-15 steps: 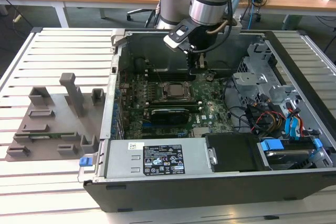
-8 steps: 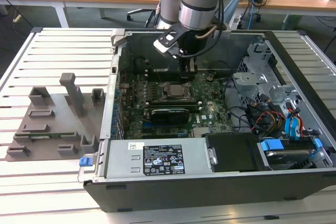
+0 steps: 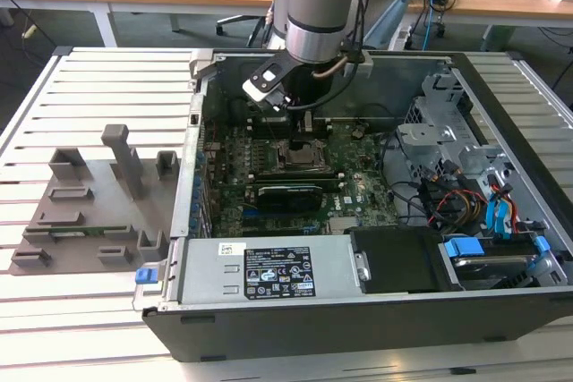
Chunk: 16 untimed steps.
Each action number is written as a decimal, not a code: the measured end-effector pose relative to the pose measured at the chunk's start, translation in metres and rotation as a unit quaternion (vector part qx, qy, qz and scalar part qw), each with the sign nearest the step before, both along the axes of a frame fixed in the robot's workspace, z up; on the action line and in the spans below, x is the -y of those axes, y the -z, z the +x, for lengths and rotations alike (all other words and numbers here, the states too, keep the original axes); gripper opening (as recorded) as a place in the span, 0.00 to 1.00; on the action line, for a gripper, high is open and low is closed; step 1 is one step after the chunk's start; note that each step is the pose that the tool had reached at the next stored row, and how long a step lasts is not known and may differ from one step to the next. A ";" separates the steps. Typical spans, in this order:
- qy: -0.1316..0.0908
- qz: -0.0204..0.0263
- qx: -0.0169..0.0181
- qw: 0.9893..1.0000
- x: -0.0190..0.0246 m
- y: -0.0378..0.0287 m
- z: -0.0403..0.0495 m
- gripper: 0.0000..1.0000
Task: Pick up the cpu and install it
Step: 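Close the cpu cover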
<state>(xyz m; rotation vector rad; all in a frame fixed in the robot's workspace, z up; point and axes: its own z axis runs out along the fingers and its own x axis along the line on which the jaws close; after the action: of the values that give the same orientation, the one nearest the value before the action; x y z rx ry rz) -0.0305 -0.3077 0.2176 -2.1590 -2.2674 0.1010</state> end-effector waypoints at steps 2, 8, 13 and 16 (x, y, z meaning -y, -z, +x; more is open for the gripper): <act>0.000 0.000 0.000 1.000 0.0000 0.0035 -0.0058 0.11; 0.000 0.000 0.000 1.000 0.0000 0.0081 -0.0153 0.11; 0.000 0.000 0.000 1.000 0.0000 0.0125 -0.0166 0.11; 0.000 0.000 0.000 1.000 0.0001 0.0135 -0.0135 0.11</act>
<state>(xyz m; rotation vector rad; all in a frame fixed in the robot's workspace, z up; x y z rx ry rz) -0.0440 -0.3077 0.2041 -2.1589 -2.2667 0.1020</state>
